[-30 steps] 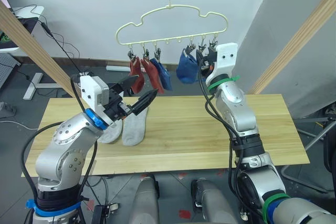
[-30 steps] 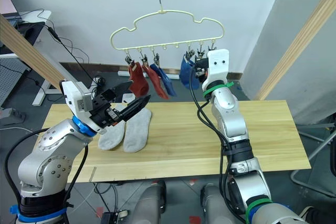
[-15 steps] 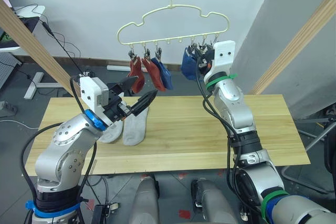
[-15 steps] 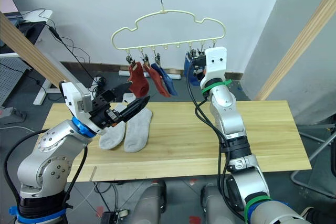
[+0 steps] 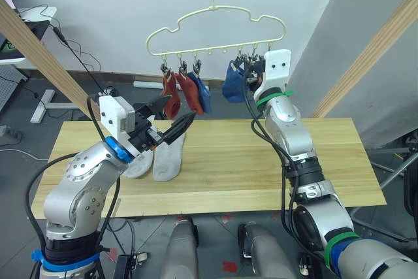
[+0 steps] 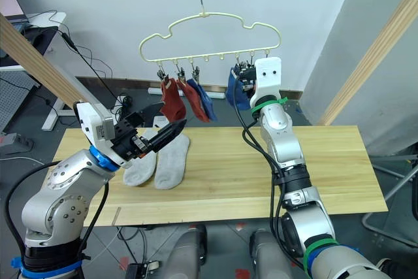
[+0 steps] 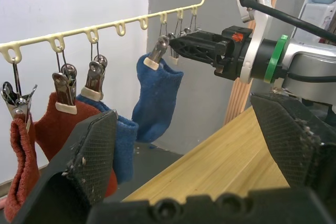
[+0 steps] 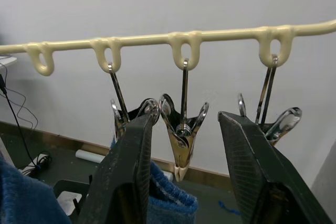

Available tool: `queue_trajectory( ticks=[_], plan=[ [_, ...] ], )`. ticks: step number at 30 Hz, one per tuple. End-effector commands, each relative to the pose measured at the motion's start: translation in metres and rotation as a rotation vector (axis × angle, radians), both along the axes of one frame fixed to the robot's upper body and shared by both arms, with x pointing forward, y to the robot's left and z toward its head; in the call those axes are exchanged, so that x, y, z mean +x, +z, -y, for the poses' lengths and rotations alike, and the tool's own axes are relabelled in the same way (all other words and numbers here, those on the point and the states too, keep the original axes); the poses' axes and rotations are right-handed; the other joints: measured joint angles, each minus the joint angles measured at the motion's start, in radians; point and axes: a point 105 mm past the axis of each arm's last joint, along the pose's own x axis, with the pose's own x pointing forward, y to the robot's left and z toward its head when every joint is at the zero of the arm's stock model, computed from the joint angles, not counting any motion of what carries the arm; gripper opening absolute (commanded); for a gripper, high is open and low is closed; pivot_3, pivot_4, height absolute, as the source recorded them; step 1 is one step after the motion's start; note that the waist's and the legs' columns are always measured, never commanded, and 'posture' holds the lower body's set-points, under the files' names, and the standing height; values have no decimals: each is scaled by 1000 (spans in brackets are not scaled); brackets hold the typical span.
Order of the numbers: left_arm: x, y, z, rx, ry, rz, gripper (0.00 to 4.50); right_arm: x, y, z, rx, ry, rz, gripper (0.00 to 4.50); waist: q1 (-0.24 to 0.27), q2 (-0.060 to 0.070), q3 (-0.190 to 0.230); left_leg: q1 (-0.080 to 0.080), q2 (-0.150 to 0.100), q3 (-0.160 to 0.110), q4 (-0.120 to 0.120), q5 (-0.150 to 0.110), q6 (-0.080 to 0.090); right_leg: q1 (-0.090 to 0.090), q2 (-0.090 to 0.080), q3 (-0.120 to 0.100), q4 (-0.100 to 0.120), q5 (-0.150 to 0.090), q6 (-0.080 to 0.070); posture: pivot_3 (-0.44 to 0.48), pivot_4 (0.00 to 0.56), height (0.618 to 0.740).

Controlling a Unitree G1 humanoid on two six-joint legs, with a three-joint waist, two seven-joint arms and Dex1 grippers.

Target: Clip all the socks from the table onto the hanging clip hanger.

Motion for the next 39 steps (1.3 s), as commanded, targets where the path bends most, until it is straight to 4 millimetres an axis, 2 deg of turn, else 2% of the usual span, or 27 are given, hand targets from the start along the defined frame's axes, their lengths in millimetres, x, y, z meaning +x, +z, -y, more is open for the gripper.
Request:
queue_trajectory(
  ticks=[1, 21, 39],
  plan=[
    [-8, 14, 2, 0, -9, 65, 4500, -1, 20, 4, 12, -20, 69, 2056, 1, 0, 0, 0, 0, 0, 0, 0, 0, 0, 0, 0, 0, 0, 0, 152, 269, 740],
    [-8, 13, 1, -3, -6, 61, 4500, -3, 10, 1, -27, 10, 43, 2056, 10, 0, 0, 0, 0, 0, 0, 0, 0, 0, 0, 0, 0, 0, 0, 149, 269, 740],
    [-9, 14, 3, -8, -7, 60, 4500, -13, 21, 0, 40, 61, 101, 2056, 10, 0, 0, 0, 0, 0, 0, 0, 0, 0, 0, 0, 0, 0, 0, 146, 269, 740]
  ],
)
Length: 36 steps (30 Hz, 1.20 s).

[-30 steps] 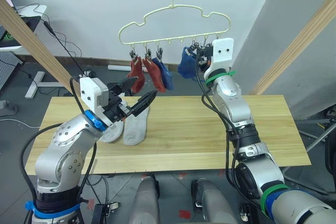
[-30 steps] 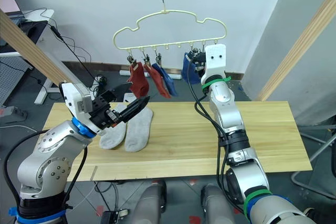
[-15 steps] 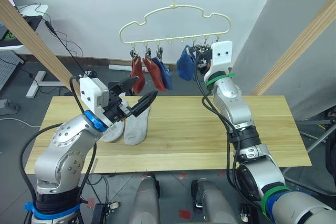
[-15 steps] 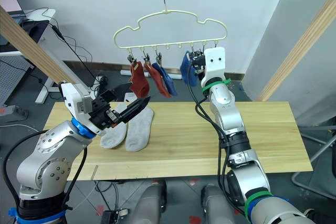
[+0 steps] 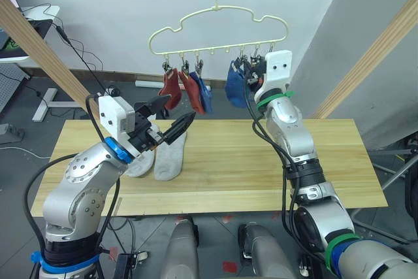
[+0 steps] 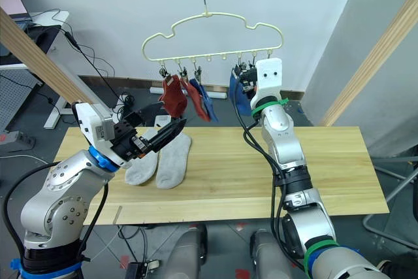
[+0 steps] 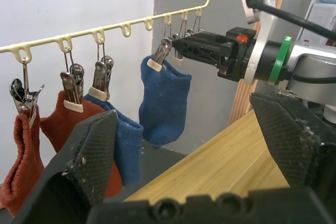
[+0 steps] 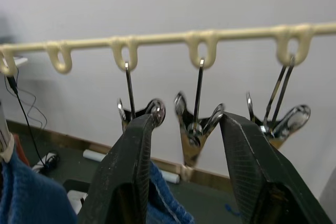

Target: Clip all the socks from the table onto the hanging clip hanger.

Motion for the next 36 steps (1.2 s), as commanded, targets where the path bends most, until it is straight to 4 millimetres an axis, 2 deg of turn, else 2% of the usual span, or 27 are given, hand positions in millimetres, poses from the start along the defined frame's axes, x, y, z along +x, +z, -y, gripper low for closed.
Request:
queue_trajectory(
  ticks=[1, 14, 24, 36],
  plan=[
    [-7, 12, 2, -7, -19, 53, 4500, -8, 16, 3, 30, 13, 68, 2056, 0, 0, 0, 0, 0, 0, 0, 0, 0, 0, 0, 0, 0, 0, 0, 146, 269, 740],
    [-8, 11, 3, -8, -21, 50, 4500, -5, 4, 6, -52, -7, 30, 2056, 0, 0, 0, 0, 0, 0, 0, 0, 0, 0, 0, 0, 0, 0, 0, 143, 273, 740],
    [-8, 11, 3, -8, -20, 50, 4500, 4, 9, 10, -20, -60, 18, 2056, 0, 0, 0, 0, 0, 0, 0, 0, 0, 0, 0, 0, 0, 0, 0, 151, 272, 740],
    [-9, 11, 4, -11, -18, 50, 4500, 9, 20, 0, 31, -36, 31, 2056, 1, 0, 0, 0, 0, 0, 0, 0, 0, 0, 0, 0, 0, 0, 0, 153, 270, 740]
  ],
)
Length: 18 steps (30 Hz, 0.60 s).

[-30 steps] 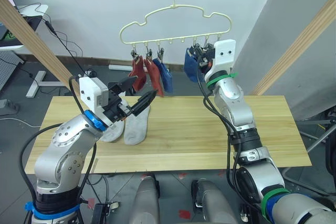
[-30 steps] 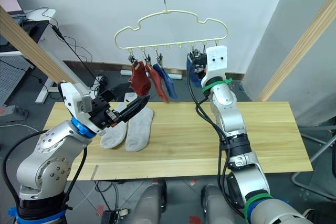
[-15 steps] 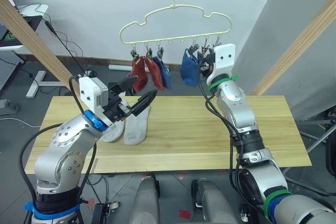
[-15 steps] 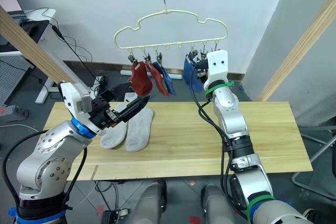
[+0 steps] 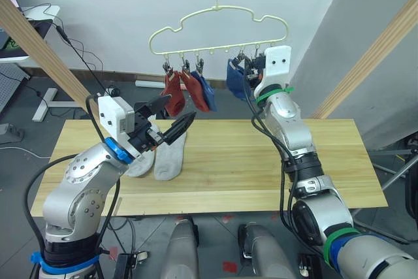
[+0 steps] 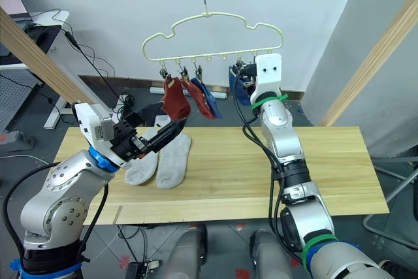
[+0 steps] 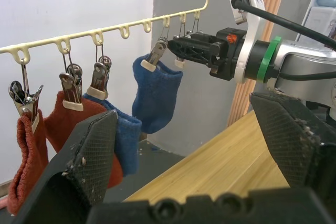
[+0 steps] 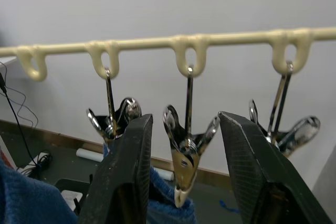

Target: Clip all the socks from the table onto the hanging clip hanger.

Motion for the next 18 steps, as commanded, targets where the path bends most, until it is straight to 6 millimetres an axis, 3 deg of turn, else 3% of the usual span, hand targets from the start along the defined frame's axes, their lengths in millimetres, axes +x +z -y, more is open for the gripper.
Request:
queue_trajectory(
  ticks=[1, 18],
  plan=[
    [-8, 10, 4, -1, -14, 51, 4500, -3, 19, -2, 30, 10, 65, 2056, 0, 0, 0, 0, 0, 0, 0, 0, 0, 0, 0, 0, 0, 0, 0, 156, 269, 740],
    [-8, 9, 4, 0, -11, 48, 4500, -5, 20, -14, 70, 69, 49, 2056, 0, 0, 0, 0, 0, 0, 0, 0, 0, 0, 0, 0, 0, 0, 0, 157, 269, 740]
  ],
)
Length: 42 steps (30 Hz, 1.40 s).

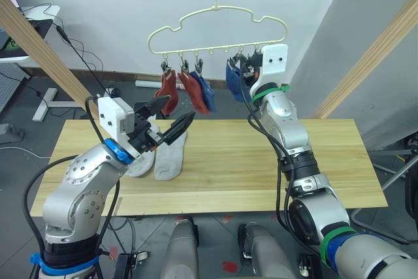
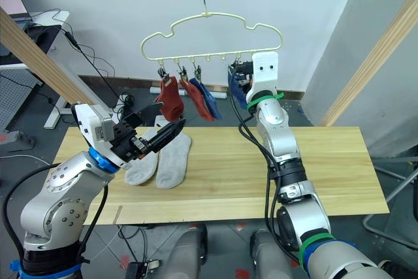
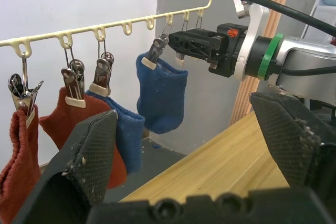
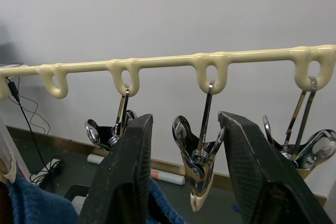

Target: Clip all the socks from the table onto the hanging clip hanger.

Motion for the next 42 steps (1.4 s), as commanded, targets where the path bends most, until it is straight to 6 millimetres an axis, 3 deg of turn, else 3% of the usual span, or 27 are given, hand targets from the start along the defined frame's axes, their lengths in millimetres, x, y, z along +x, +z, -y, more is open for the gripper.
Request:
queue_trajectory(
  ticks=[1, 19, 22, 24, 28, 32, 34, 38, 42],
  plan=[
    [-9, 11, 5, 2, -25, 56, 4500, -3, 17, -4, 34, 25, 48, 2056, 0, 0, 0, 0, 0, 0, 0, 0, 0, 0, 0, 0, 0, 0, 0, 157, 269, 740],
    [-9, 11, 5, 3, -18, 55, 4500, 3, 20, -3, 50, 24, 42, 2056, 0, 0, 0, 0, 0, 0, 0, 0, 0, 0, 0, 0, 0, 0, 0, 165, 271, 740],
    [-9, 10, 5, 2, -18, 55, 4500, 3, 20, -3, 54, 24, 43, 1548, 0, 0, 0, 0, 0, 0, 0, 0, 0, 0, 0, 0, 0, 0, 0, 164, 271, 740],
    [-9, 10, 5, 1, -18, 55, 4500, 3, 21, -2, 56, 24, 44, 854, 0, 0, 0, 0, 0, 0, 0, 0, 0, 0, 0, 0, 0, 0, 0, 163, 272, 740],
    [-9, 10, 7, -2, -21, 53, 4500, 3, 21, 1, 58, 22, 45, 124, 0, 0, 0, 0, 0, 0, 0, 0, 0, 0, 0, 0, 0, 0, 0, 159, 273, 740],
    [-9, 7, 9, -4, -21, 42, 4500, 2, 20, 6, 59, 21, 37, 11, 0, 0, 0, 0, 0, 0, 0, 0, 0, 0, 0, 0, 0, 0, 0, 155, 273, 740],
    [-4, 1, 4, 7, 13, 12, 4500, 2, 18, 9, 46, 24, 29, 11, 0, 0, 0, 0, 0, 0, 0, 0, 0, 0, 0, 0, 0, 0, 0, 148, 274, 740],
    [14, -38, -17, 174, 161, -109, 4500, -1, 14, 12, 7, 81, -6, 11, 0, 0, 0, 0, 0, 0, 0, 0, 0, 0, 0, 0, 0, 0, 0, 130, 277, 740],
    [34, -98, -48, 313, 309, -293, 4500, -7, 6, 21, -32, 144, -56, 11, 0, 1, 0, 0, 0, 1, 0, 0, 0, 0, 0, 0, 0, 0, 0, 117, 282, 740]
  ],
)
